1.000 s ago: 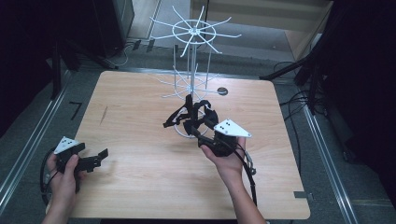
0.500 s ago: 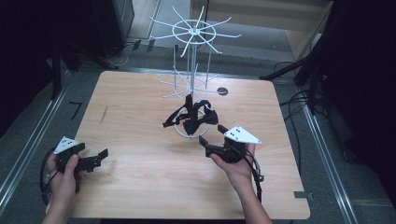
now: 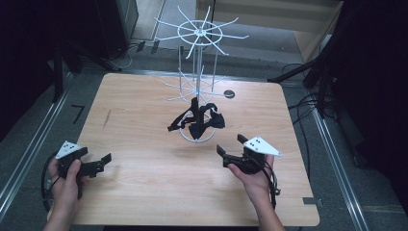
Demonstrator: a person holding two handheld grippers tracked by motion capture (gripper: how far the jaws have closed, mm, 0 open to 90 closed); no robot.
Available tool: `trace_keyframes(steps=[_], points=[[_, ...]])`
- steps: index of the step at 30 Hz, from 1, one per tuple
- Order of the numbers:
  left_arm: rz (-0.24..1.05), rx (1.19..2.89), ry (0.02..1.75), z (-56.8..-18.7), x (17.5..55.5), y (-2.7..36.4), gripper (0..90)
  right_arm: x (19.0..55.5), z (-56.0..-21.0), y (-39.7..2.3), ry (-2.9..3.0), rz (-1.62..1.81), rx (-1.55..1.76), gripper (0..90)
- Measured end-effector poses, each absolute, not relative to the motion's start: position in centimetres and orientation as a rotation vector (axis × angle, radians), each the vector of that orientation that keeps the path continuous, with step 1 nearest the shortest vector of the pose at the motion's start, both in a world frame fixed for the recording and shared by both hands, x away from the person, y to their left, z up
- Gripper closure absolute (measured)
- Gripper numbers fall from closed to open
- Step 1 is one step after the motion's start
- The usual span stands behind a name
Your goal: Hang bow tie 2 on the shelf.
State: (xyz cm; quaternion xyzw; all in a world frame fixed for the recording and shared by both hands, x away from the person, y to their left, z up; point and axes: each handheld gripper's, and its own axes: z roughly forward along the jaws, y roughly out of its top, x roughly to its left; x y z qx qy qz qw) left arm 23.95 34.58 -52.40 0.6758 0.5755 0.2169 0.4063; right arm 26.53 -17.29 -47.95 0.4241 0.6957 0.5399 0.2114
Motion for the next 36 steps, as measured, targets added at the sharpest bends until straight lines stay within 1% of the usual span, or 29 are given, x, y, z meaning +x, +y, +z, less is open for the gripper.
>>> trace_keyframes(steps=[27,36], points=[[0.551,1.704,1.448,-52.4,23.9,34.6,0.0,25.4,-50.4,-23.0,1.841,1.382,1.310,13.9],[0.552,1.704,1.449,-52.4,23.9,34.6,0.0,24.9,-51.3,-25.2,1.830,1.328,1.349,12.8]])
